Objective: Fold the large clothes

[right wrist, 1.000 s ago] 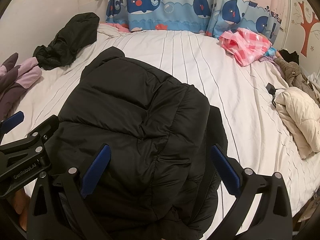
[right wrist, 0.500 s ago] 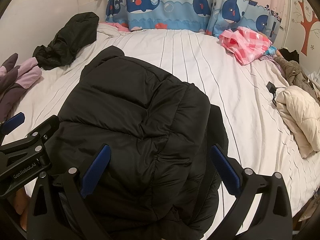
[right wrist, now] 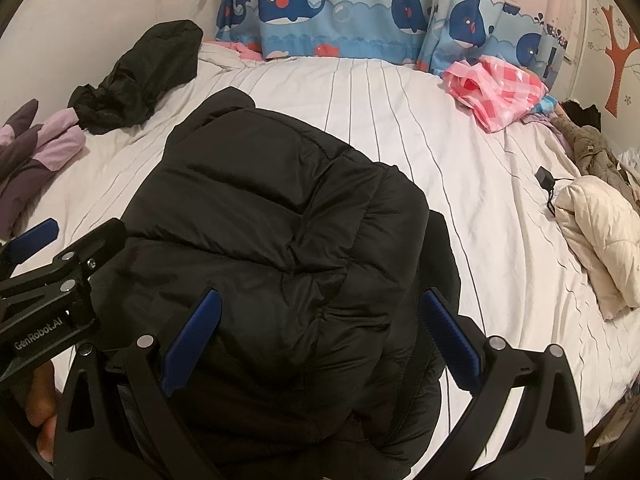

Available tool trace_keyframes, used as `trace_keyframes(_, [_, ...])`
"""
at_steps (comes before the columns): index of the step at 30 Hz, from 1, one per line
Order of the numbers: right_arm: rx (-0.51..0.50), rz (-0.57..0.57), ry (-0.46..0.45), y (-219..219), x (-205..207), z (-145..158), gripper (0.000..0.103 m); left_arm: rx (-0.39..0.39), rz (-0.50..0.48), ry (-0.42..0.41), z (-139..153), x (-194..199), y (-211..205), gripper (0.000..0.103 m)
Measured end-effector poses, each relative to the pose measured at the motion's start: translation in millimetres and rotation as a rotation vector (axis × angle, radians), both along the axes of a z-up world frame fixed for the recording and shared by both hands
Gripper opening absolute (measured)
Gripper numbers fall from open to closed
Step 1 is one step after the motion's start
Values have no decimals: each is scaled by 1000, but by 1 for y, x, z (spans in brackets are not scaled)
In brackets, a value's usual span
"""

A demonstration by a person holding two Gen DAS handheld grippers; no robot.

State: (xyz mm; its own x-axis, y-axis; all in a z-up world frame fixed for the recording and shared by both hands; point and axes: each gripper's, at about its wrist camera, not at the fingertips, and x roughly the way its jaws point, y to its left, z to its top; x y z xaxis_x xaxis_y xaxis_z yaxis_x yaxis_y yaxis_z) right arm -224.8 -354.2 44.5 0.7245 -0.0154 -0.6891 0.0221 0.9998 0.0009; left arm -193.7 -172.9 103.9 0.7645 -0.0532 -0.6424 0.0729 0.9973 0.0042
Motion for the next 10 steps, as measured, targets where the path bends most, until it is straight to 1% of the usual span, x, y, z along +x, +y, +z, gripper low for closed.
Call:
trace_keyframes(3, [0,-11,-6,-2,-2,2,96,27,21,-3,0,-1,-2,97])
trace_keyframes(7, [-17,-23,-17,-5,-2,5,96,12,29,49,-4,4,1,97])
trace_keyframes(10, [-17,-24,-18,-5,-3,5,96,21,38,55,-6,5,1,97])
